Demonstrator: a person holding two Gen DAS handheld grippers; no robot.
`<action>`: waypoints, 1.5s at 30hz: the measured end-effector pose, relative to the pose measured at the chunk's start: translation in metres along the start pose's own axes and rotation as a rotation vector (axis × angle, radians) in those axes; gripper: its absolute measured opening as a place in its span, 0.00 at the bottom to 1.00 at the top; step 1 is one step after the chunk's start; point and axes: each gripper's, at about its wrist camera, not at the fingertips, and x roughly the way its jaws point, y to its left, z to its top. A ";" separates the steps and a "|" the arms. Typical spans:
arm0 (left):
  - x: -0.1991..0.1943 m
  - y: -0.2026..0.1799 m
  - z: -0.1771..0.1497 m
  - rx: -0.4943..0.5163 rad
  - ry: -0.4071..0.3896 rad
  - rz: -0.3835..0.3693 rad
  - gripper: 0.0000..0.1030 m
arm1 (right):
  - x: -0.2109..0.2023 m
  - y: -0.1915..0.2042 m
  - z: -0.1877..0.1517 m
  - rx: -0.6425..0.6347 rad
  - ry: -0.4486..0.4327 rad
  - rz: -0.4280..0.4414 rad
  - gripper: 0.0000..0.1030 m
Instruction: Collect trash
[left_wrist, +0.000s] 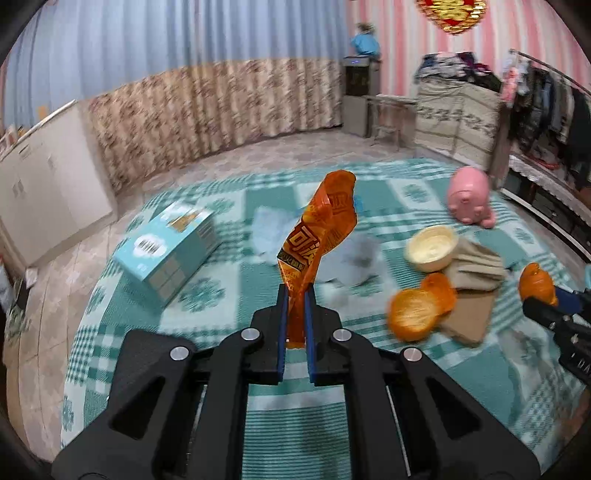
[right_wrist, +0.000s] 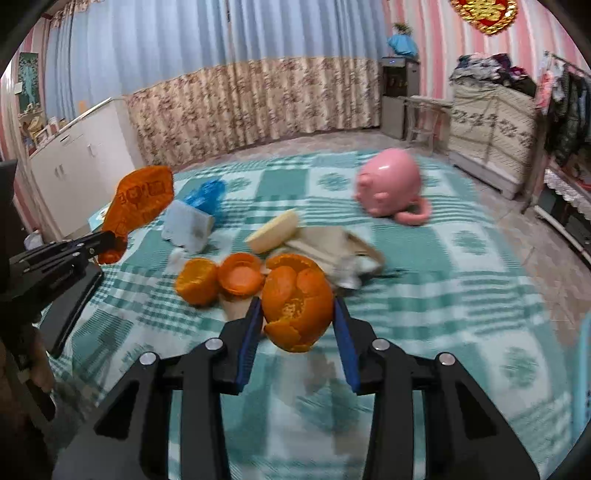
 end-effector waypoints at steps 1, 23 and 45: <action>-0.005 -0.011 0.003 0.028 -0.013 0.000 0.07 | -0.013 -0.012 -0.002 0.010 -0.012 -0.023 0.38; -0.065 -0.322 0.006 0.335 -0.104 -0.508 0.05 | -0.177 -0.277 -0.084 0.352 -0.108 -0.506 0.38; -0.010 -0.270 -0.019 0.224 0.072 -0.398 0.65 | -0.146 -0.297 -0.125 0.414 -0.076 -0.440 0.38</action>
